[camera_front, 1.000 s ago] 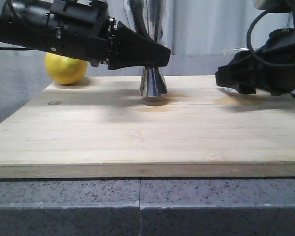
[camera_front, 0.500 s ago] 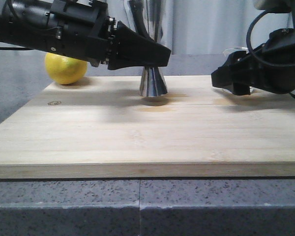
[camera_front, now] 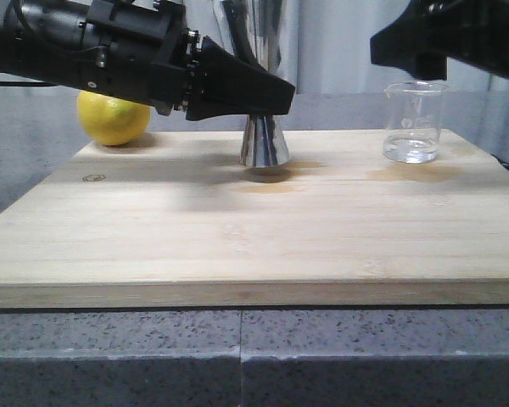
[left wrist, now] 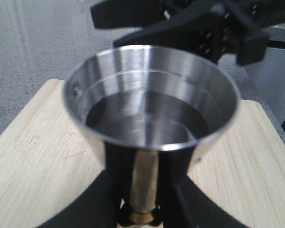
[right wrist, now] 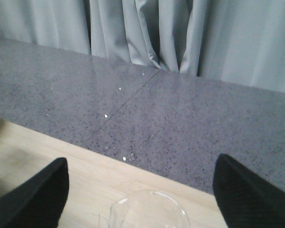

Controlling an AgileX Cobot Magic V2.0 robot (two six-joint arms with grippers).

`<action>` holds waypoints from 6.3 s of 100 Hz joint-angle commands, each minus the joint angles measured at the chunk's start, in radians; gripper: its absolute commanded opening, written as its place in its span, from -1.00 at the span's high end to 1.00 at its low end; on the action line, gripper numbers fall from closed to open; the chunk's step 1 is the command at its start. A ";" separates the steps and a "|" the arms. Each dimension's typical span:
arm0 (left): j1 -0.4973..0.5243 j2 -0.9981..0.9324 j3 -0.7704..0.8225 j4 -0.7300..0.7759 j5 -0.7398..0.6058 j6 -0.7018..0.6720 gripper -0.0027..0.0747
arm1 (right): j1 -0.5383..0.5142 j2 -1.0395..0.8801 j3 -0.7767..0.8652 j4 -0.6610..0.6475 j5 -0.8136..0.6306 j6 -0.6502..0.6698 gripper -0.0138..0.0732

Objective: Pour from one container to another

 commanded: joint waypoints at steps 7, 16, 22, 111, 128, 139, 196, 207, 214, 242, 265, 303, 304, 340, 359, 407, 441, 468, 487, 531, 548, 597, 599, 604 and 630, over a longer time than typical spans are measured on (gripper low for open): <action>-0.010 -0.040 -0.029 -0.081 0.007 0.004 0.58 | -0.009 -0.086 -0.022 -0.025 -0.043 -0.010 -0.62; -0.010 -0.040 -0.029 -0.083 -0.025 0.016 0.58 | -0.009 -0.103 -0.022 -0.027 -0.041 -0.015 -0.62; -0.010 -0.040 -0.029 -0.083 -0.034 0.027 0.58 | -0.009 -0.110 -0.022 -0.027 -0.041 -0.024 -0.62; -0.010 -0.040 -0.029 -0.085 -0.054 0.049 0.15 | -0.009 -0.121 -0.025 -0.029 -0.053 -0.035 -0.62; -0.010 -0.040 -0.029 -0.085 -0.054 0.038 -0.23 | -0.009 -0.162 -0.030 -0.029 -0.004 -0.035 -0.62; -0.010 -0.040 -0.029 -0.081 -0.054 -0.010 -0.43 | -0.009 -0.199 -0.055 -0.029 0.084 -0.035 -0.62; -0.010 -0.163 -0.029 0.169 -0.175 -0.276 -0.49 | -0.009 -0.240 -0.393 0.025 0.835 -0.015 -0.62; -0.010 -0.203 -0.029 0.289 -0.199 -0.388 -0.49 | -0.009 -0.240 -0.495 0.030 1.020 -0.015 -0.62; -0.010 -0.237 -0.029 0.399 -0.206 -0.500 -0.49 | -0.009 -0.238 -0.562 0.030 1.161 -0.019 -0.62; -0.010 -0.445 -0.029 0.945 -0.181 -1.062 -0.49 | -0.009 -0.238 -0.670 0.073 1.459 -0.092 -0.62; -0.010 -0.659 -0.029 1.390 -0.121 -1.577 -0.49 | -0.107 -0.228 -0.650 0.089 1.453 -0.098 -0.62; -0.010 -0.952 0.026 1.825 -0.098 -2.237 -0.48 | -0.349 -0.399 -0.444 0.365 1.437 -0.280 -0.62; -0.010 -0.962 0.034 1.827 -0.100 -2.249 -0.48 | -0.349 -0.404 -0.440 0.362 1.437 -0.280 -0.62; -0.010 -1.162 0.221 1.847 -0.173 -2.354 -0.48 | -0.349 -0.656 -0.351 0.353 1.562 -0.280 -0.62; -0.010 -1.164 0.226 1.847 -0.171 -2.354 -0.45 | -0.349 -0.670 -0.351 0.353 1.567 -0.262 -0.51; -0.010 -1.164 0.226 1.840 -0.184 -2.354 0.81 | -0.349 -0.670 -0.351 0.353 1.566 -0.262 0.84; -0.010 -1.164 0.226 1.833 -0.226 -2.354 0.98 | -0.349 -0.670 -0.351 0.353 1.531 -0.262 0.85; -0.010 -1.164 0.226 1.831 -0.226 -2.354 0.98 | -0.349 -0.670 -0.351 0.353 1.531 -0.262 0.85; 0.011 -1.204 0.261 1.791 -0.265 -2.315 0.98 | -0.349 -0.670 -0.351 0.353 1.531 -0.262 0.85; 0.387 -1.642 0.883 1.487 -0.985 -2.006 0.98 | -0.349 -0.670 -0.351 0.353 1.531 -0.262 0.85; 0.393 -1.786 1.089 1.497 -1.116 -2.010 0.98 | -0.349 -0.670 -0.351 0.353 1.531 -0.262 0.85; 0.393 -1.903 1.192 1.558 -1.203 -2.020 0.98 | -0.349 -0.670 -0.351 0.353 1.532 -0.262 0.85; 0.393 -1.903 1.192 1.558 -1.203 -2.020 0.98 | -0.349 -0.670 -0.351 0.353 1.532 -0.262 0.85; 0.393 -1.903 1.192 1.558 -1.203 -2.020 0.98 | -0.349 -0.670 -0.351 0.353 1.532 -0.262 0.85; 0.393 -1.903 1.192 1.558 -1.203 -2.020 0.98 | -0.349 -0.670 -0.351 0.353 1.532 -0.262 0.85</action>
